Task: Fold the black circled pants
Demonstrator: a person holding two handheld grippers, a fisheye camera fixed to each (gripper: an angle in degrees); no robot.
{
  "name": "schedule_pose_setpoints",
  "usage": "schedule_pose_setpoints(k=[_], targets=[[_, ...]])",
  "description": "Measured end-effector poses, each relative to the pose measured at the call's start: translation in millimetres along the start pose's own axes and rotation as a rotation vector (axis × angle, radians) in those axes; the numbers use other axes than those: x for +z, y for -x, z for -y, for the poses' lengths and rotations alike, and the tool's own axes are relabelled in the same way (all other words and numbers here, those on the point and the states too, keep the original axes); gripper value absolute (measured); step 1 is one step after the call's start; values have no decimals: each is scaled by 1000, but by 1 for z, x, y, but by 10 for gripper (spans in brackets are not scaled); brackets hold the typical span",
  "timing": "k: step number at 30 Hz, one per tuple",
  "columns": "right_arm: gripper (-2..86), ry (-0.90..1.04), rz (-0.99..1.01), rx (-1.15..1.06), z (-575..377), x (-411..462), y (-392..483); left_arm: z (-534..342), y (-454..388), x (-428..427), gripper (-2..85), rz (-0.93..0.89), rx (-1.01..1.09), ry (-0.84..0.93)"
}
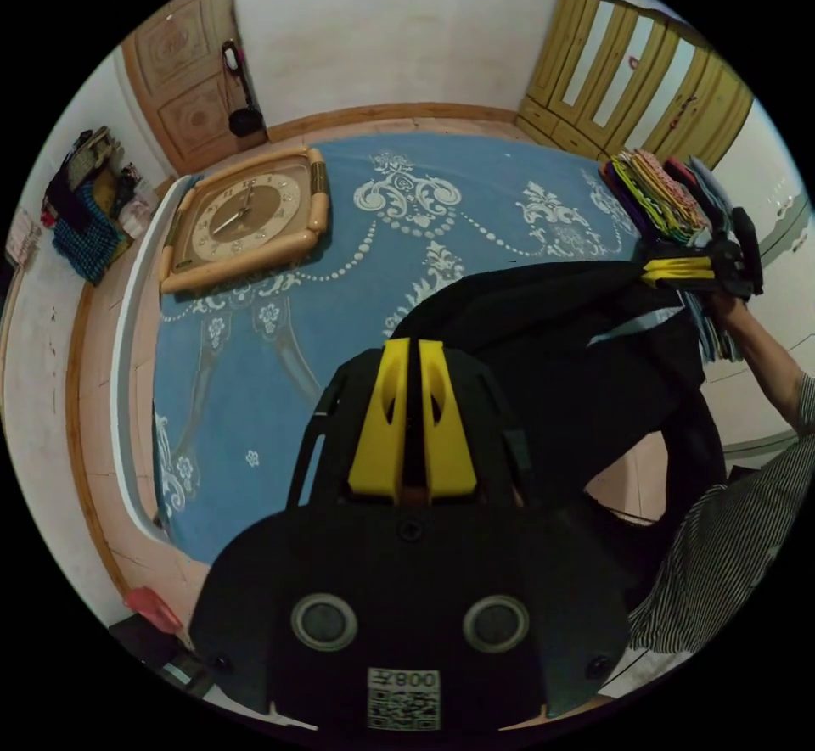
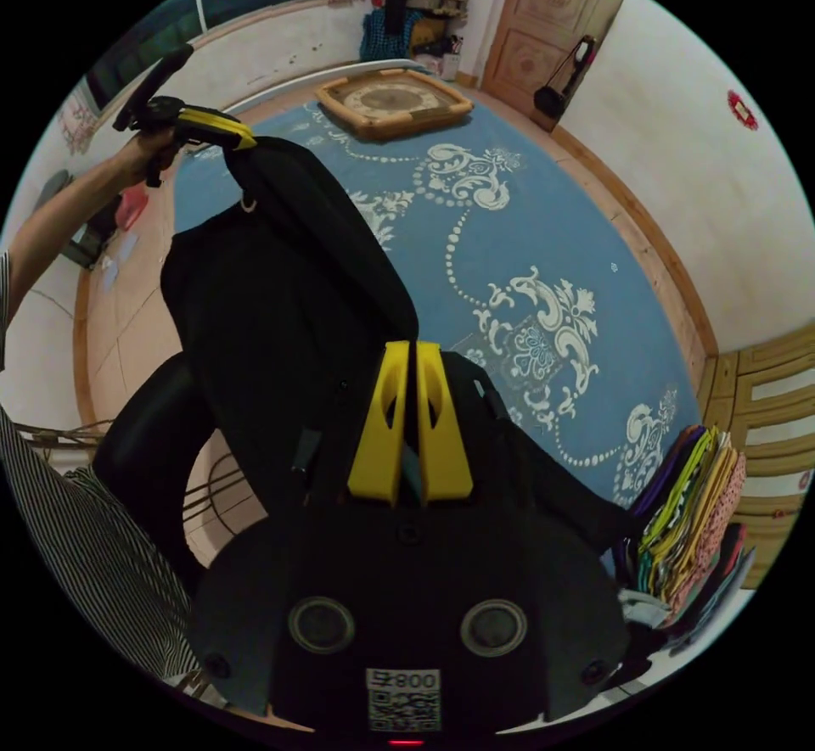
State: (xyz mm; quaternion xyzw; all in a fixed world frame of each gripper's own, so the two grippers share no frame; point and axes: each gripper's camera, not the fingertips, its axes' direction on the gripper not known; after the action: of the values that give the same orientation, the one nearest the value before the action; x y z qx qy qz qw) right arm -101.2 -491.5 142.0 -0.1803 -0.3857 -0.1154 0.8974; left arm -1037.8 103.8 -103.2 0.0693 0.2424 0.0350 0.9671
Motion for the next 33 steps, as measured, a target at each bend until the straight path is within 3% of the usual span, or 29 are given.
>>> schedule_pose_setpoints(k=[17, 28, 33], targets=[[11, 82, 36, -86, -92, -2, 161, -174, -5, 12, 18, -15, -56, 43], [11, 140, 68, -142, -123, 9, 207, -247, 10, 35, 17, -13, -74, 26], [11, 177, 104, -163, -146, 18, 215, -283, 17, 78, 13, -49, -110, 111]])
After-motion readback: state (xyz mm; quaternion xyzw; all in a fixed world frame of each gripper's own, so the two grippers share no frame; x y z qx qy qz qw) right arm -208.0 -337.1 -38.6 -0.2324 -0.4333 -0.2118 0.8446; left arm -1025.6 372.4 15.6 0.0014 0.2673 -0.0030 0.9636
